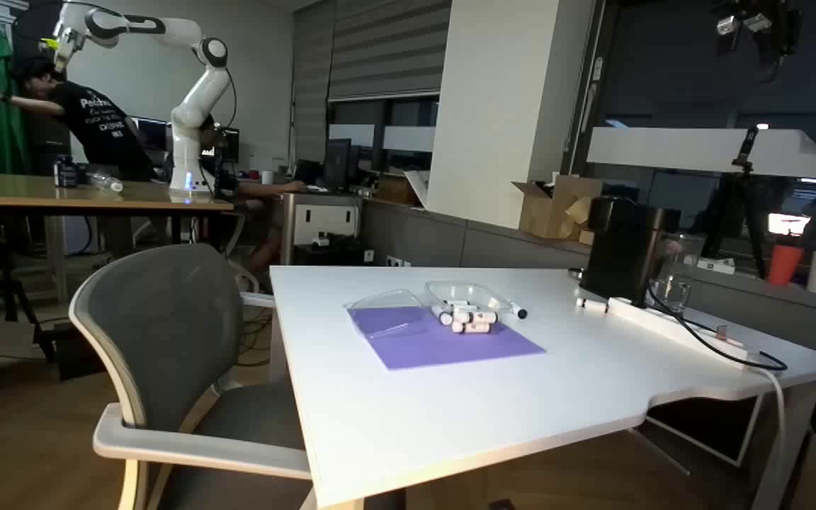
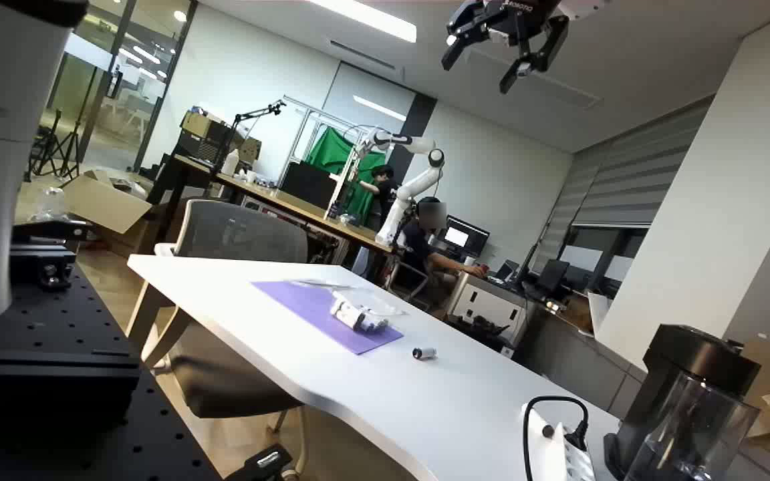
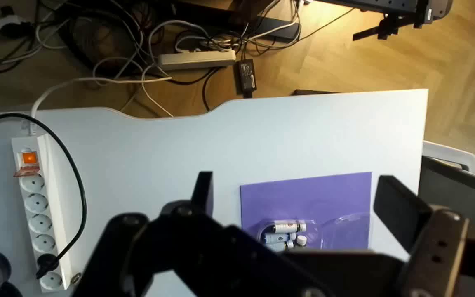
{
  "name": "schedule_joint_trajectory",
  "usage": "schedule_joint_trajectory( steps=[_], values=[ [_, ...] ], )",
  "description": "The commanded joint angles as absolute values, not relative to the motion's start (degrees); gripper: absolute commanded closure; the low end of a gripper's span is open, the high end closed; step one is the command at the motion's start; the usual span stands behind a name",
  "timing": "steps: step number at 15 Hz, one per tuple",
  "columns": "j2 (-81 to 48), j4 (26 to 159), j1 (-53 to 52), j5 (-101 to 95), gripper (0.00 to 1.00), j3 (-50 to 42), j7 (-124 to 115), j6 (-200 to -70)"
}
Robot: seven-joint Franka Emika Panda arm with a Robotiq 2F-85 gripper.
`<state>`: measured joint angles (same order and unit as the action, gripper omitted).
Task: Pick the object and put it in the container
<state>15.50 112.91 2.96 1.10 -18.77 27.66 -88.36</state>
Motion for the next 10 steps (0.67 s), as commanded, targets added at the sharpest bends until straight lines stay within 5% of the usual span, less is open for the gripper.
schedule_joint_trajectory(
  steps=[1, 10],
  values=[
    [15.3, 112.8, 4.7, 1.5, 0.00, -17.2, 28.0, -88.3],
    [14.0, 112.1, 4.9, 0.8, 0.00, -17.3, 28.8, -90.9]
  ],
)
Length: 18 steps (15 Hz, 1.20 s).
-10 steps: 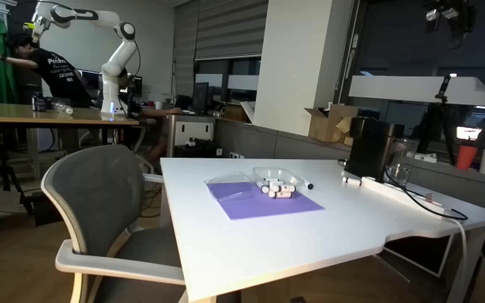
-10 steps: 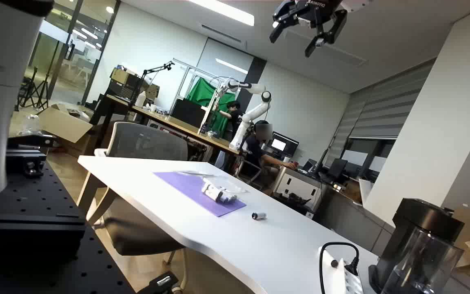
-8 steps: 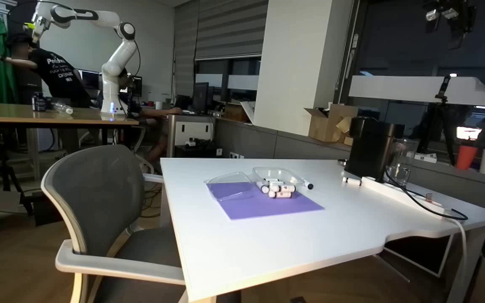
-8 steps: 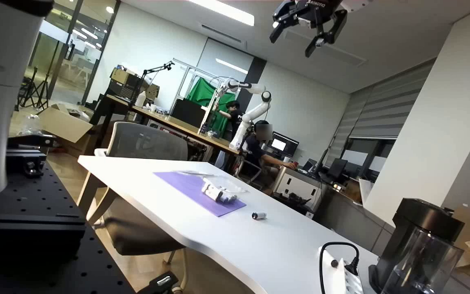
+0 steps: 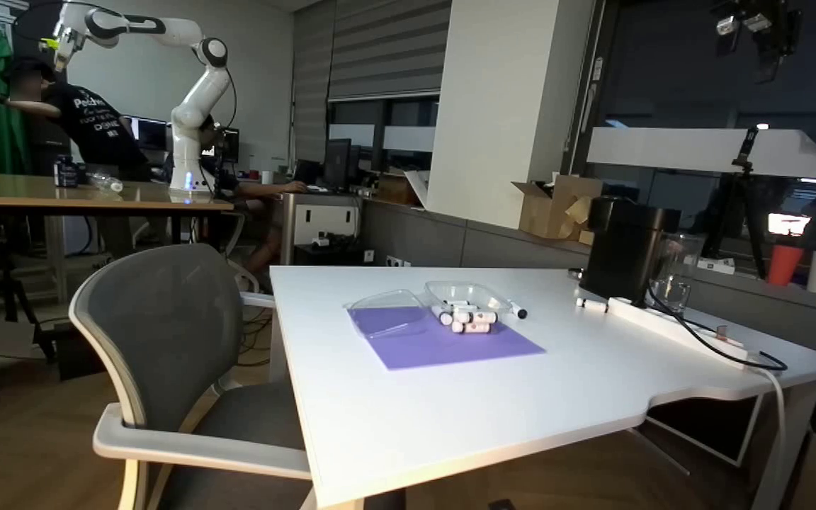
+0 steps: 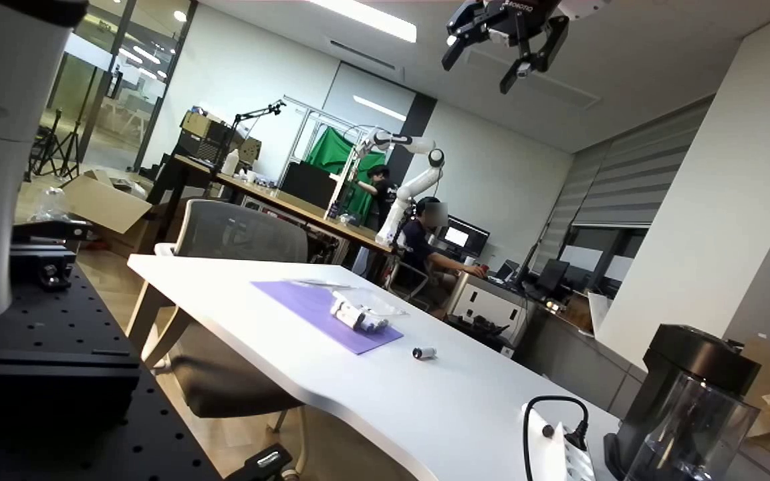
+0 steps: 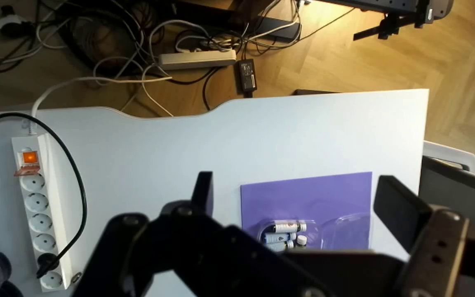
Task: Pick the object and put it in the container
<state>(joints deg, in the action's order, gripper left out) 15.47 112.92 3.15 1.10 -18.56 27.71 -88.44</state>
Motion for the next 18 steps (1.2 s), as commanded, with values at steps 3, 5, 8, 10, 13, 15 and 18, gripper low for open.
schedule_joint_trajectory(
  steps=[3, 5, 8, 10, 13, 15, 18],
  values=[
    [8.4, 109.7, 5.5, 0.5, 0.00, -17.6, 32.1, -98.2],
    [3.2, 108.2, 6.4, 1.8, 0.00, -17.8, 34.3, -104.4],
    [-5.9, 105.5, 8.5, 4.4, 0.00, -17.0, 35.5, -113.8],
    [-12.6, 102.5, 10.3, 6.6, 0.00, -15.7, 34.9, -119.0],
    [-22.1, 96.2, 12.9, 7.7, 0.00, -12.6, 33.3, -123.2],
    [-28.4, 90.9, 13.9, 6.0, 0.00, -10.9, 30.6, -123.4],
    [-27.9, 93.4, 15.2, 4.0, 0.00, -9.0, 29.8, -123.6]
  ],
)
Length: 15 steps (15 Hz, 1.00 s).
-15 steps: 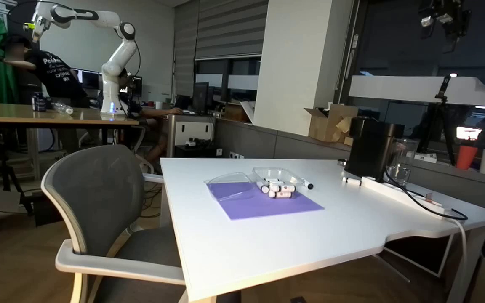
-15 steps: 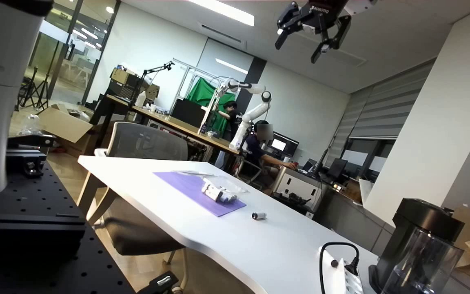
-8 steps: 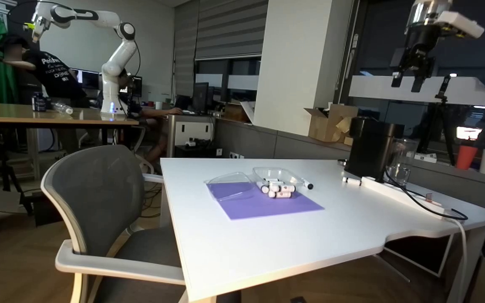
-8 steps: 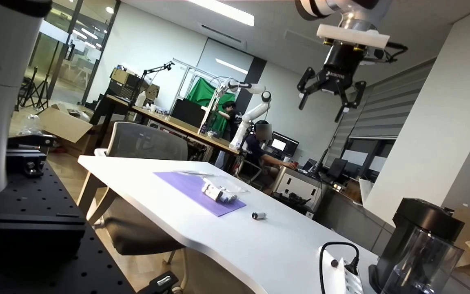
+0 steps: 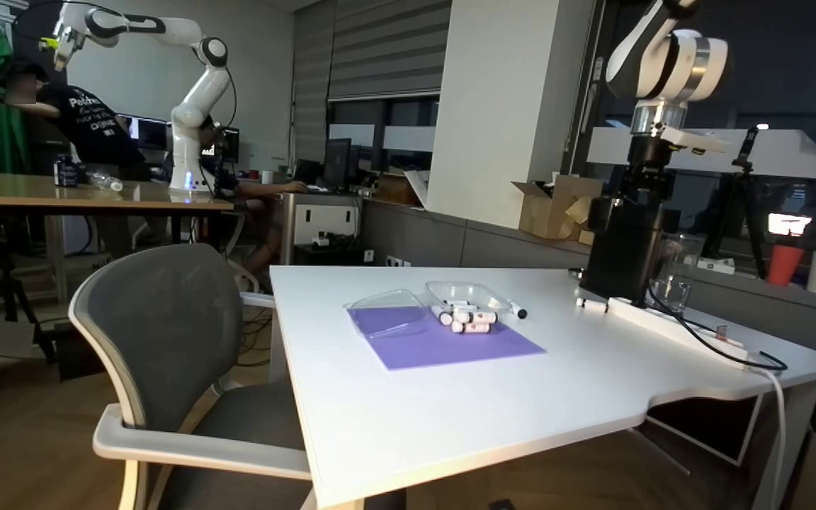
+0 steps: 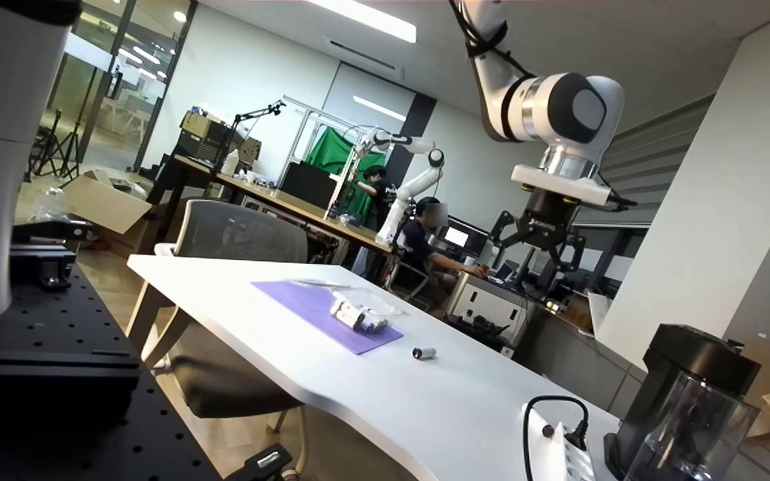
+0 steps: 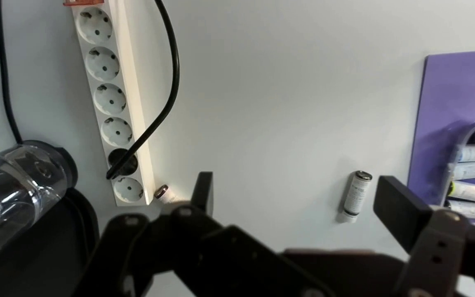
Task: Pick the object and put it in the container
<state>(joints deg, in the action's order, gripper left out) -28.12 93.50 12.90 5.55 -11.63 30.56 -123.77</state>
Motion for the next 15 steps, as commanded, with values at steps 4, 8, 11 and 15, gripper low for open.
schedule_joint_trajectory(
  steps=[4, 8, 11, 15],
  values=[
    [-31.1, 89.6, 15.3, 3.7, 0.00, -8.8, 28.3, -122.5],
    [-31.0, 89.0, 15.4, 3.8, 0.00, -8.8, 28.3, -121.9],
    [-31.0, 89.0, 15.4, 3.8, 0.00, -8.8, 28.3, -121.8],
    [-37.5, 81.4, 16.2, -3.4, 0.00, -6.7, 37.5, -123.0]
  ],
)
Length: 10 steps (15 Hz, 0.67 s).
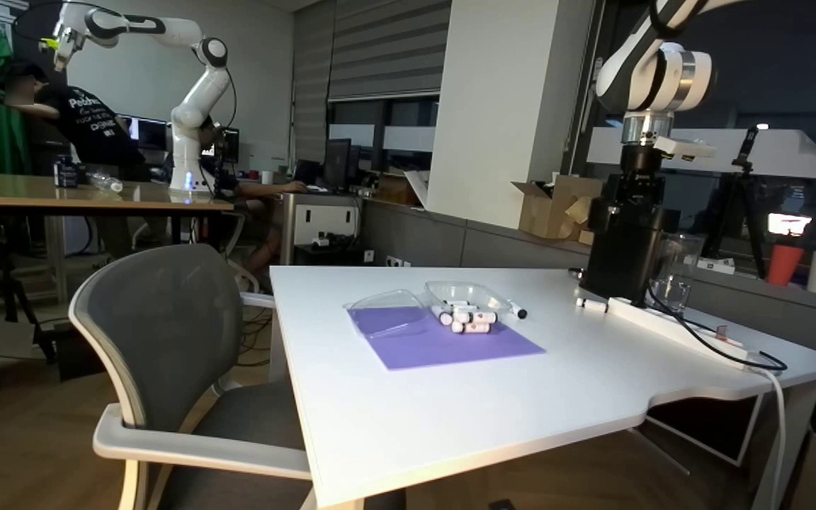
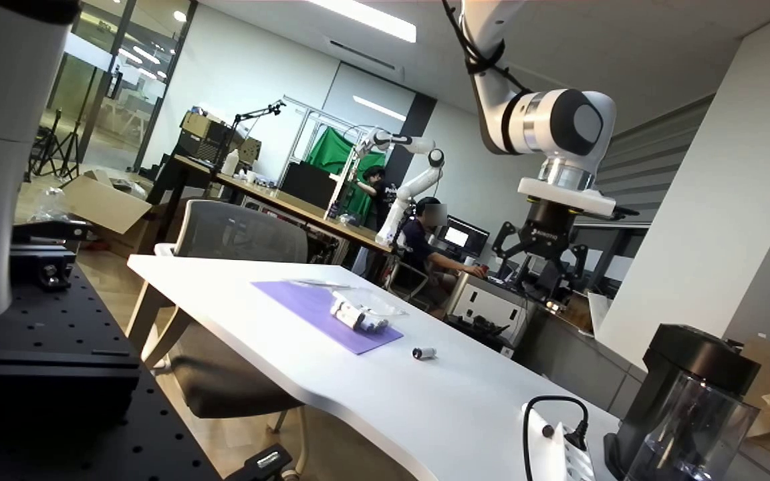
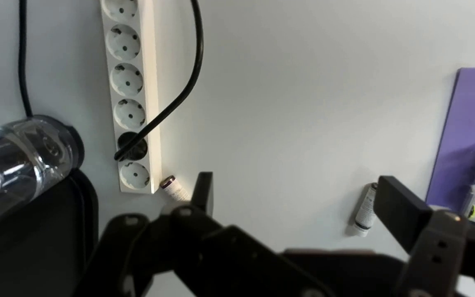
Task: Pick the object and put it in the container
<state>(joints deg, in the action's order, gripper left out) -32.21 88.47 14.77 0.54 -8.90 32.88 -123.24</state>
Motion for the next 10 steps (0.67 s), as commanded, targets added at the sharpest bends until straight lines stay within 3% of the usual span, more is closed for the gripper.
schedule_joint_trajectory(
  steps=[1, 10],
  values=[
    [-40.1, 78.6, 16.2, -5.1, 0.00, -6.4, 39.2, -123.0],
    [-61.9, 54.0, 14.7, -14.0, 0.00, -6.9, 43.6, -121.2]
  ],
)
